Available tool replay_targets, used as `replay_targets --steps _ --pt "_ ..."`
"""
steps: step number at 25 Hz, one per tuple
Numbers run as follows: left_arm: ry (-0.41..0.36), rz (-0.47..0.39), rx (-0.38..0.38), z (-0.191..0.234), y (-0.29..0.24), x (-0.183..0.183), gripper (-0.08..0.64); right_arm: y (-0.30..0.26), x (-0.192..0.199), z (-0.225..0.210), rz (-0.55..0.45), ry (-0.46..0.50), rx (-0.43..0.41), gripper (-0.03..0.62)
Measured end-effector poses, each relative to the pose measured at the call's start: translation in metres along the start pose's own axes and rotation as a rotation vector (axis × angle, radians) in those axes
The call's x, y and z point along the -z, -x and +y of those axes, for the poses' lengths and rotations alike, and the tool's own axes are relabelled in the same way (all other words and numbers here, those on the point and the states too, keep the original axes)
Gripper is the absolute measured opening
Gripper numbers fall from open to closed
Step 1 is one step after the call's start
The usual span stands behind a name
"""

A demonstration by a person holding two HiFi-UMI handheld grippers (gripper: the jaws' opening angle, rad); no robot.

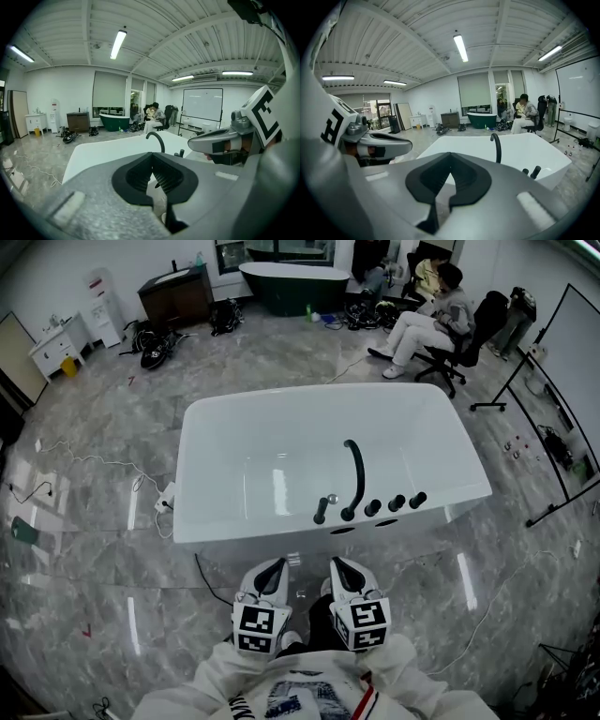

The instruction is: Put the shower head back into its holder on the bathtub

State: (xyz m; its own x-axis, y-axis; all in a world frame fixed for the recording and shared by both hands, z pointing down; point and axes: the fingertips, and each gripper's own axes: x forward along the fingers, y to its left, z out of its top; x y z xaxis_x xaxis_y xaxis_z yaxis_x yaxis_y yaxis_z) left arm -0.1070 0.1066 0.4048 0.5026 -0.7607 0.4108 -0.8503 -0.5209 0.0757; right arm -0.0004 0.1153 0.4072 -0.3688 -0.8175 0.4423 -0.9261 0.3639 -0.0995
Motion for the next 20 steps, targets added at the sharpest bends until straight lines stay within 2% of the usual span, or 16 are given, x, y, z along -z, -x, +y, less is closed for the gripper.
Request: replay_targets --steps 9,20 --pt "-0.026 -0.021 0.043 -0.025 0.039 0.005 0.0 0.032 0.004 0.029 -0.03 -0.017 0.038 0.006" --pt "-0.006 -0.016 0.059 -0.042 0.067 0.009 0.0 0.06 0.003 0.047 -0.033 -0.008 0.045 0.005"
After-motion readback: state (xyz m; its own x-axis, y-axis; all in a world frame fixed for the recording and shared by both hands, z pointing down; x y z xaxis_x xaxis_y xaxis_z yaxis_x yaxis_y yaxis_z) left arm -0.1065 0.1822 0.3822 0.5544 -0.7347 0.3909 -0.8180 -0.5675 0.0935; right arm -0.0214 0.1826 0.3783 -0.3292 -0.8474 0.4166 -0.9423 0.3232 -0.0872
